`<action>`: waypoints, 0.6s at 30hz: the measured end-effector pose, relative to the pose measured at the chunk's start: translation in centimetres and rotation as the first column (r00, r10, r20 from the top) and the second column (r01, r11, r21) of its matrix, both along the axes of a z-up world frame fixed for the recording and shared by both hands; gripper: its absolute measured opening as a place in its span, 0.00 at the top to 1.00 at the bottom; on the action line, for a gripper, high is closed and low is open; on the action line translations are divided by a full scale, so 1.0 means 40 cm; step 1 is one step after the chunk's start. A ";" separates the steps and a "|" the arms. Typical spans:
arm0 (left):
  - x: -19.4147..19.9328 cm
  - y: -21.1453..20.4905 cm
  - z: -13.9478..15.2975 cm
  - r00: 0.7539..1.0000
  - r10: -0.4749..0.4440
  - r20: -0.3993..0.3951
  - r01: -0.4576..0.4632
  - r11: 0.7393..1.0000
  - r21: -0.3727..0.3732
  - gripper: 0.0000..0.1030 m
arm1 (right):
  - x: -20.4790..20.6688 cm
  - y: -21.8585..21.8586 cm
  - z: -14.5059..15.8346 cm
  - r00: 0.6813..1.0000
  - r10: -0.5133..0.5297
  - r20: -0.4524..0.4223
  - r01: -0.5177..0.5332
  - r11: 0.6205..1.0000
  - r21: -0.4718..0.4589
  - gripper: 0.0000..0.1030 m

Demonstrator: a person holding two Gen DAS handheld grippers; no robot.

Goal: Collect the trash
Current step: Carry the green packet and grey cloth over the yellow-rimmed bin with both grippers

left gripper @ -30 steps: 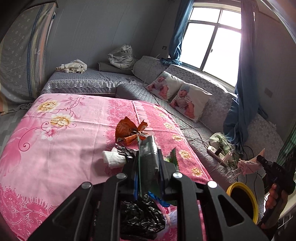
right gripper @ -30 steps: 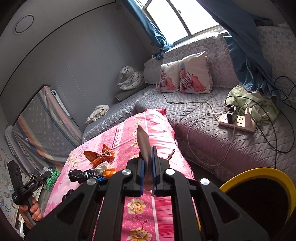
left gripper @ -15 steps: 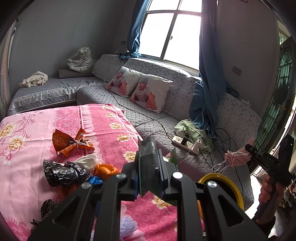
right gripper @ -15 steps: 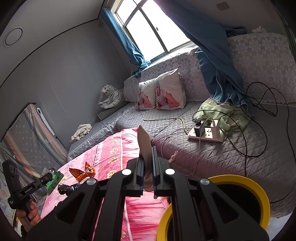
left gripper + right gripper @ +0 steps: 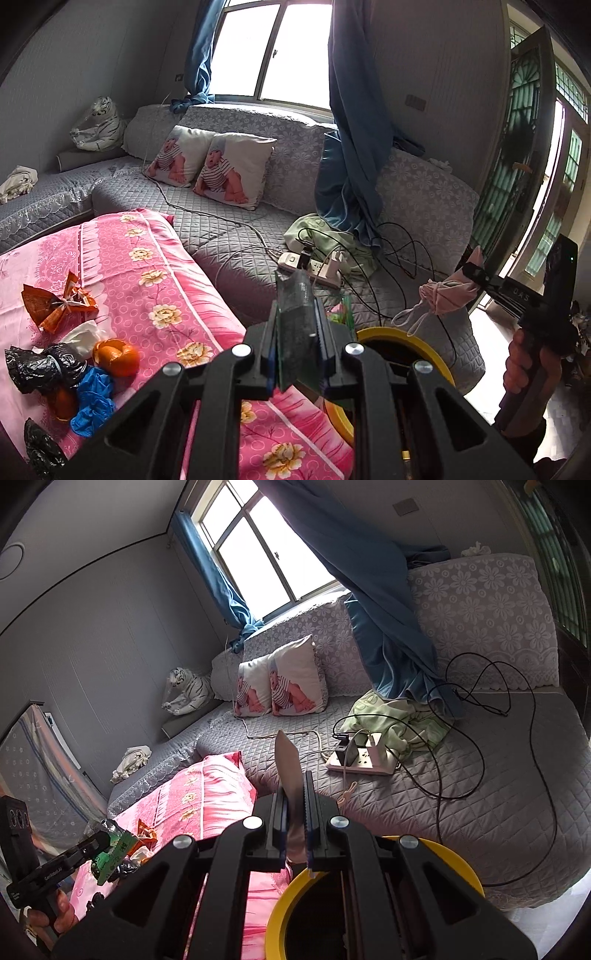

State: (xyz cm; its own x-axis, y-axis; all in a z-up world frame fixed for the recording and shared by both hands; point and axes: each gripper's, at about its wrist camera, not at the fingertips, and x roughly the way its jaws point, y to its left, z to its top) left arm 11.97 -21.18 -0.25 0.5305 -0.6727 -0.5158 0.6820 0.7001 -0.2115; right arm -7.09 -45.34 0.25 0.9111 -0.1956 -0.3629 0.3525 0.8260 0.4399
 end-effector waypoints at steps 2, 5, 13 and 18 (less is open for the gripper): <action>-0.010 -0.030 -0.005 1.000 -0.026 0.001 0.026 1.000 0.007 0.85 | -0.013 -0.009 0.000 1.000 -0.018 -0.001 0.018 1.000 -0.003 0.94; -0.025 -0.071 -0.007 0.998 -0.056 0.005 0.056 0.998 0.011 0.85 | -0.029 -0.023 -0.003 0.999 -0.042 -0.003 0.042 0.999 -0.002 0.94; -0.048 -0.163 -0.001 0.993 -0.117 0.013 0.117 0.993 0.010 0.85 | -0.059 -0.053 -0.009 0.996 -0.086 -0.002 0.086 0.996 -0.001 0.94; -0.054 -0.212 -0.010 0.988 -0.152 0.012 0.151 0.988 0.025 0.85 | -0.072 -0.070 -0.017 0.994 -0.107 -0.006 0.107 0.994 0.004 0.94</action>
State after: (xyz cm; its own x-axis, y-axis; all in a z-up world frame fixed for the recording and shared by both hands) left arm 9.83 -29.66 -0.66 0.4307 -0.7334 -0.5260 0.7835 0.5931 -0.1855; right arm -9.99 -48.13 -0.44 0.8829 -0.2903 -0.3690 0.4414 0.7812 0.4415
